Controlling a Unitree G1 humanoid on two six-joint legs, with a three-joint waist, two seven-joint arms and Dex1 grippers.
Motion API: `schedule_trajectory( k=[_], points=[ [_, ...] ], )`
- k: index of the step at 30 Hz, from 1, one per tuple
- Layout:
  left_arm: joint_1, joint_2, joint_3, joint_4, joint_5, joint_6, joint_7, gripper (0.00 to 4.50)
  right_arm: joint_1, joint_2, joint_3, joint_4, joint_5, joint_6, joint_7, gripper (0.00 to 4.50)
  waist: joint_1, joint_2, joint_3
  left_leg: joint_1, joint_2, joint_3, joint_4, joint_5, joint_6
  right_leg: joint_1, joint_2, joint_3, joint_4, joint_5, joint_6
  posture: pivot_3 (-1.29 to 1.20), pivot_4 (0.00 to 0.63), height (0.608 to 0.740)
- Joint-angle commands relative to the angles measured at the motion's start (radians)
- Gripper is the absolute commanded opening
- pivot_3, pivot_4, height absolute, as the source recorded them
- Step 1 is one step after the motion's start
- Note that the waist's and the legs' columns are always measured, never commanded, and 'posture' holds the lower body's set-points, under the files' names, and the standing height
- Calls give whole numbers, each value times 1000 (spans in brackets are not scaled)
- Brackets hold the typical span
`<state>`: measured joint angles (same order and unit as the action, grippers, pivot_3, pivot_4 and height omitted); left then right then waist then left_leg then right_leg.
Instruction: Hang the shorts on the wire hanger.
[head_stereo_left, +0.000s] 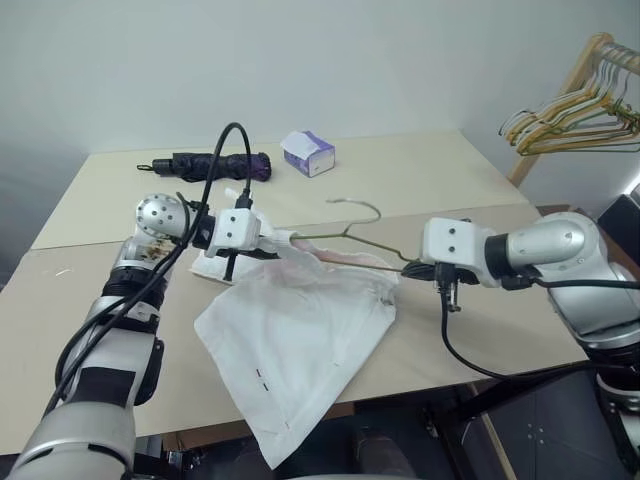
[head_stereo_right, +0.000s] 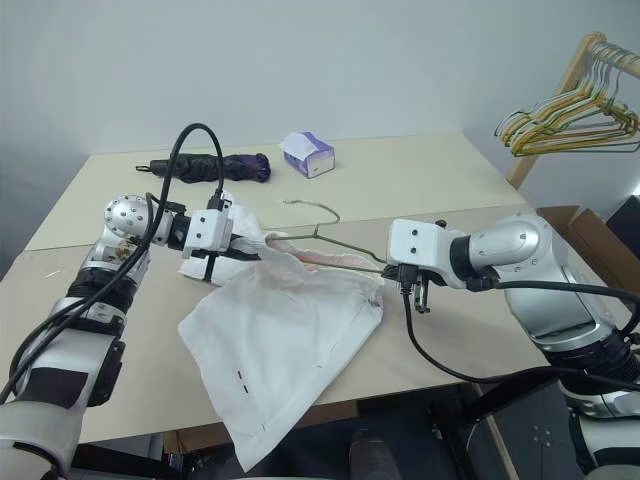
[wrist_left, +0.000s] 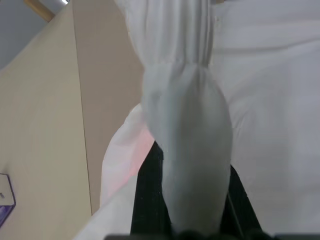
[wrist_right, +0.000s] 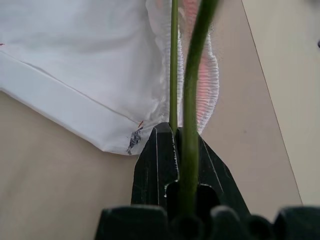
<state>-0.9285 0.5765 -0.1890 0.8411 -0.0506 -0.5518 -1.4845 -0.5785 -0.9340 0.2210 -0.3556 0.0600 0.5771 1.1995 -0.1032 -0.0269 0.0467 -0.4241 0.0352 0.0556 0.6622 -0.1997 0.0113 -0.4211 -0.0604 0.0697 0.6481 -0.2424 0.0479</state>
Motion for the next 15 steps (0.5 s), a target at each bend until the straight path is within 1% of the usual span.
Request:
schedule_trajectory(
  k=[1,5,10,13,14,15],
  points=[
    [-23,-6,38,-31,-38,31,23,27,-4,-19,-49,-1,34,-67,19,0,0,0,0,0,0,0,0,0,0,0,0,0,0,0,0,-117,0,740],
    [5,5,56,-72,-67,84,14,0,25,-51,-139,66,70,-65,11,1103,2,0,0,-1,0,0,0,0,0,0,0,0,0,0,0,-117,0,740],
    [55,25,73,-136,-85,128,28,0,108,-57,-239,127,81,-33,-76,2905,3,0,0,0,0,0,0,0,0,1,0,0,0,1,-1,-107,0,740],
    [79,34,84,-171,-92,154,39,0,198,-38,-313,131,105,7,-140,4014,4,0,0,1,0,0,0,0,0,1,0,0,0,1,-1,-101,0,740],
    [86,37,88,-183,-98,168,42,0,240,-16,-344,126,120,6,-165,4388,5,0,0,1,0,0,0,0,0,1,0,0,0,1,-1,-101,0,740],
    [93,38,90,-193,-103,183,44,0,278,13,-371,118,139,8,-188,4476,6,-1,-1,0,0,0,0,0,0,1,0,0,0,1,-1,-101,0,740]
  ],
)
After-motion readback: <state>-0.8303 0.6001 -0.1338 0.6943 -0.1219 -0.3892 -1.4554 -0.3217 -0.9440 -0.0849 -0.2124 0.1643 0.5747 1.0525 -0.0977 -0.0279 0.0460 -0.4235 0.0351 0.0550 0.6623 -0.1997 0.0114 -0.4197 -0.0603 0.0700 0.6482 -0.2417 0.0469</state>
